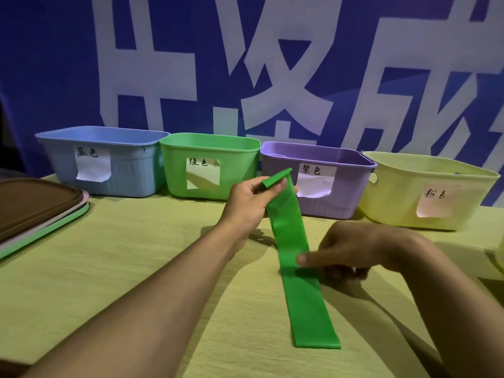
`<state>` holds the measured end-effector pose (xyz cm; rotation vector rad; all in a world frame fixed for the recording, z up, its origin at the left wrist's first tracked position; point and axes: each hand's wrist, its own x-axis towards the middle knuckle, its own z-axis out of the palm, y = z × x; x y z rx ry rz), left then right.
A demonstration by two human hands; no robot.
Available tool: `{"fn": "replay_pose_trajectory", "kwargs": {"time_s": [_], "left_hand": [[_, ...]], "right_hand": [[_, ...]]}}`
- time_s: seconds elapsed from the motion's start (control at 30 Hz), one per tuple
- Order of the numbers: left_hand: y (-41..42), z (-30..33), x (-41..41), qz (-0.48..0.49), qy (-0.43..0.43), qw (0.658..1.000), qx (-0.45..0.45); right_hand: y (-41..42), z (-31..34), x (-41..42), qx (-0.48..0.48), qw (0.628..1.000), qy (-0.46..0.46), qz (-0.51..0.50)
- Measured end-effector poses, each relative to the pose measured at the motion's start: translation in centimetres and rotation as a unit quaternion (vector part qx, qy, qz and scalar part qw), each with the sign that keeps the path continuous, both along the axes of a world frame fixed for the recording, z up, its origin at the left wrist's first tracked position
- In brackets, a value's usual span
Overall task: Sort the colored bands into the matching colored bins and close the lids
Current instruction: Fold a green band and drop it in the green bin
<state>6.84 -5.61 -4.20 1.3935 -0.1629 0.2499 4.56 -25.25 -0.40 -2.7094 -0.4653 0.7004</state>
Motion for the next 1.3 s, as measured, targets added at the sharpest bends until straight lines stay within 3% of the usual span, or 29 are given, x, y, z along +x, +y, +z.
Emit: {"fn": "replay_pose_trajectory", "kwargs": {"time_s": [0.03,0.1,0.2,0.3,0.5,0.67,0.9,1.3], "left_hand": [[-0.1,0.1,-0.1,-0.009,-0.002,1.000,0.006],[-0.5,0.1,-0.5,-0.031,-0.004,0.999,0.019],[-0.9,-0.1,-0.9,-0.039,-0.008,0.996,0.078],[-1.2,-0.2,-1.2,-0.059,0.001,0.992,0.116],[-1.4,-0.5,-1.4,-0.102,-0.017,0.986,0.134],[-0.9,-0.5,-1.1,-0.020,-0.058,0.989,0.133],[-0.7,-0.9,-0.3,0.029,-0.086,0.987,0.134],[-0.8,-1.0,-0.3,0.017,-0.093,0.991,0.099]], "right_hand": [[-0.4,0.0,0.3,0.023,0.999,-0.042,-0.008],[-0.8,-0.2,1.0,0.166,0.979,-0.117,-0.028],[-0.3,-0.7,1.6,0.416,0.887,-0.192,-0.053],[0.0,-1.4,2.0,0.513,0.833,-0.206,-0.016],[0.7,-2.9,2.3,0.566,0.787,-0.239,-0.061],[1.5,-3.9,2.6,0.612,0.757,-0.213,-0.087],[2.3,-4.3,2.5,0.620,0.751,-0.212,-0.085],[1.9,-4.3,2.7,0.595,0.762,-0.223,-0.125]]}}
